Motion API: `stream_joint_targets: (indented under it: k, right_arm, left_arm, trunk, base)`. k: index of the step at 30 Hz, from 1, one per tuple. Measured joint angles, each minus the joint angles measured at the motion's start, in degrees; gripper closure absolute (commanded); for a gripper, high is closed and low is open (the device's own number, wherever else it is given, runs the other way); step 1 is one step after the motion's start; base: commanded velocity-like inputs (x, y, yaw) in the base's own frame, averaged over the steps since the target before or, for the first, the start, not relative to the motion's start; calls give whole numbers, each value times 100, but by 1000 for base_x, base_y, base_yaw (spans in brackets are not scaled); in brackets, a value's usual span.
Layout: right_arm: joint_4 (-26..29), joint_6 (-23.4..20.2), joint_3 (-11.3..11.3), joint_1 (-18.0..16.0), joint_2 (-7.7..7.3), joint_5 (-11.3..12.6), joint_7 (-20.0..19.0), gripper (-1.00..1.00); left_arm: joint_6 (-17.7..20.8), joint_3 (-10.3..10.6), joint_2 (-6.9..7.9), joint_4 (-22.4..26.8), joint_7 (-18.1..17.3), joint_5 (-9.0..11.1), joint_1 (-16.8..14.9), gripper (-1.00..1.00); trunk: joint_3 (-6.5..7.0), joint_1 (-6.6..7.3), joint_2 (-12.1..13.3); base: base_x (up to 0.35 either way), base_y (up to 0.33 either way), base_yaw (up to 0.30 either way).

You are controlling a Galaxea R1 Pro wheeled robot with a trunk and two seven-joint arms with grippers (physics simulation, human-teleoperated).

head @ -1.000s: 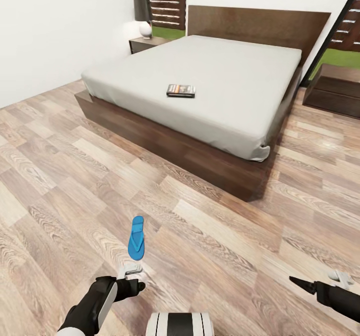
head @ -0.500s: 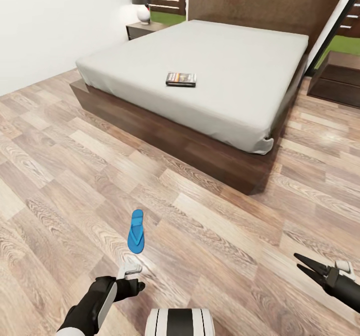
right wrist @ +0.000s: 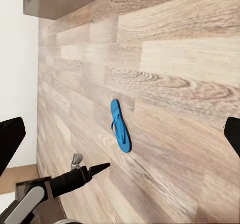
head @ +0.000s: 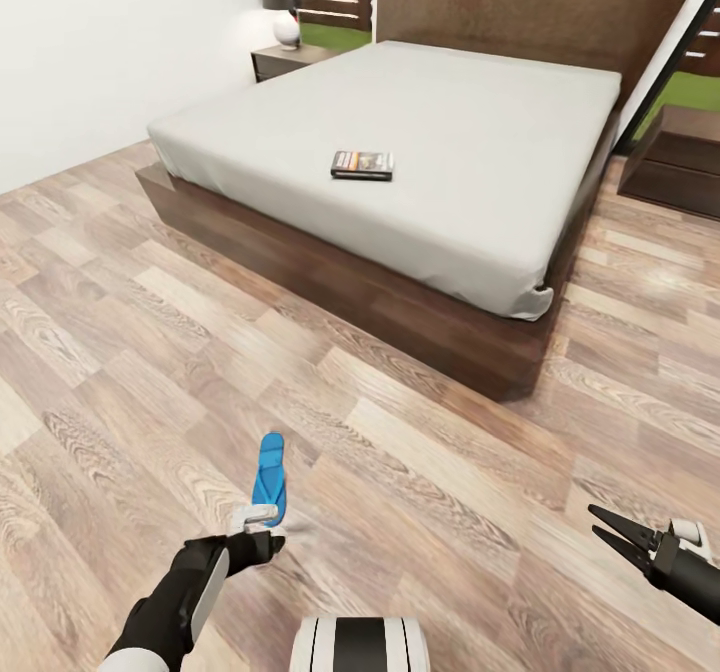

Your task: In the bedroom, move the book from the bed onto either nightstand, and place the two sandals side by side next to the bed.

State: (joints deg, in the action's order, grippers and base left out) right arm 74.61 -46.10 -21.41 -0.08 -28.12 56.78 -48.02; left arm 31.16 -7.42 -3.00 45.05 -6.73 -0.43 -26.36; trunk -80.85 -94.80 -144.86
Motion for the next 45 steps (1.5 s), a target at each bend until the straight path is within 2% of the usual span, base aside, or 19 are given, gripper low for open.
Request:
stream_joint_targets:
  k: [16, 25, 34, 45]
  right_arm:
    - [-13, 9, 18, 0, 10, -35, 6, -100]
    - [-17, 9, 21, 0, 11, -35, 6, -100]
    - [-17, 9, 18, 0, 16, -35, 10, -100]
    - [-17, 9, 19, 0, 15, -35, 11, -100]
  left_arm:
    - [-22, 11, 0, 127, -3, -12, 0, -100]
    - [-21, 13, 0, 128, -3, -13, 0, -100]
    - [-21, 17, 0, 128, -3, -15, 0, -100]
    - [-22, 10, 0, 129, 13, -19, 0, -100]
  trunk:
    - [0, 0, 0]
    - [0, -2, 0]
    - [0, 0, 0]
    - [0, -2, 0]
  base:
    - [175, 0, 0]
    - [40, 0, 0]
    - [248, 0, 0]
    - [71, 0, 0]
